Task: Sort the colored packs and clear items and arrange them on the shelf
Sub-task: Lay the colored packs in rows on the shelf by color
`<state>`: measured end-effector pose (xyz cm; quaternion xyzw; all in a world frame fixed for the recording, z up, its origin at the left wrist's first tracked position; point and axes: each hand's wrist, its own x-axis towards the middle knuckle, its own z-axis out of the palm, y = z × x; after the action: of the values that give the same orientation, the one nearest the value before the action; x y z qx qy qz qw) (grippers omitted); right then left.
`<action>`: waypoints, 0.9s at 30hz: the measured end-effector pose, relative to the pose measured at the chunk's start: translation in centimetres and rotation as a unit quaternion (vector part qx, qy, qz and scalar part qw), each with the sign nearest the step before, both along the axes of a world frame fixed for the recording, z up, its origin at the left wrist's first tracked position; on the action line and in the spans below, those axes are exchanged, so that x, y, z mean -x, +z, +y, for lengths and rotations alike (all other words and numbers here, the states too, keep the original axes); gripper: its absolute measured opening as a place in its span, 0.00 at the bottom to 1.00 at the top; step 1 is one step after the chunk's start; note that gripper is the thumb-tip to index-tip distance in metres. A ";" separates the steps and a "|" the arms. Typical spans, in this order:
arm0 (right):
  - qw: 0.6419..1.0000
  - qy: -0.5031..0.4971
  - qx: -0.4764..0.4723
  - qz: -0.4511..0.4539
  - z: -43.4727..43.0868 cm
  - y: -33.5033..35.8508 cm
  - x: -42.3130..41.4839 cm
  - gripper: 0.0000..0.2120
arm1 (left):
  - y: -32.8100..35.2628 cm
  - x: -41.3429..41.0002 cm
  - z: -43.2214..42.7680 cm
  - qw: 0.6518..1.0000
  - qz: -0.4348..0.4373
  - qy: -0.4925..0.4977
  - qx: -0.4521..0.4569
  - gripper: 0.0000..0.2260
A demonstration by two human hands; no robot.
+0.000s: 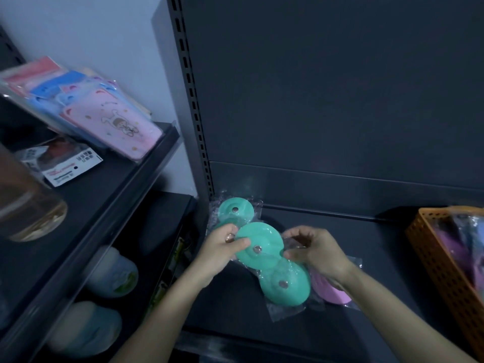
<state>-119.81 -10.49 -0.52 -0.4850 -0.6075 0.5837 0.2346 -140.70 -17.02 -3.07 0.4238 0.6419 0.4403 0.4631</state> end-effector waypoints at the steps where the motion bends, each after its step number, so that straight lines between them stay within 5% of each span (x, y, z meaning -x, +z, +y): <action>1: 0.999 0.014 -0.007 -0.034 0.1 0.0 -0.1 0.15 | -0.2 0.3 -0.5 1.000 -0.019 0.016 0.006 0.09; 4: 0.982 0.068 -0.029 -0.171 0.2 -0.4 -0.6 0.17 | -0.9 1.3 -1.8 0.992 -0.109 0.065 0.015 0.03; 7: 0.975 0.075 0.000 -0.210 0.2 -1.0 -1.1 0.22 | -1.4 2.2 -2.7 0.972 -0.200 0.126 0.007 0.03; 11: 0.973 0.087 0.005 -0.214 -0.2 -1.3 -1.1 0.07 | -2.2 2.8 -3.0 0.964 -0.205 0.168 0.015 0.03; 16: 0.972 0.092 0.019 -0.216 -0.9 -1.5 -1.3 0.07 | -3.4 2.4 -2.5 0.980 -0.094 0.169 0.047 0.03; 23: 0.983 -0.022 0.135 -0.124 -0.6 -0.4 -3.4 0.08 | -4.2 2.8 -2.3 0.959 0.210 0.181 0.053 0.10; 27: 0.978 -0.090 0.184 -0.037 0.3 0.3 -4.2 0.10 | -4.2 2.9 -2.2 0.952 0.238 0.184 0.054 0.11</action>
<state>-115.57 -10.19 -0.26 -0.5937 -0.4515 0.6440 0.1703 -143.62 -19.19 -7.27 0.3658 0.8230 0.3688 0.2299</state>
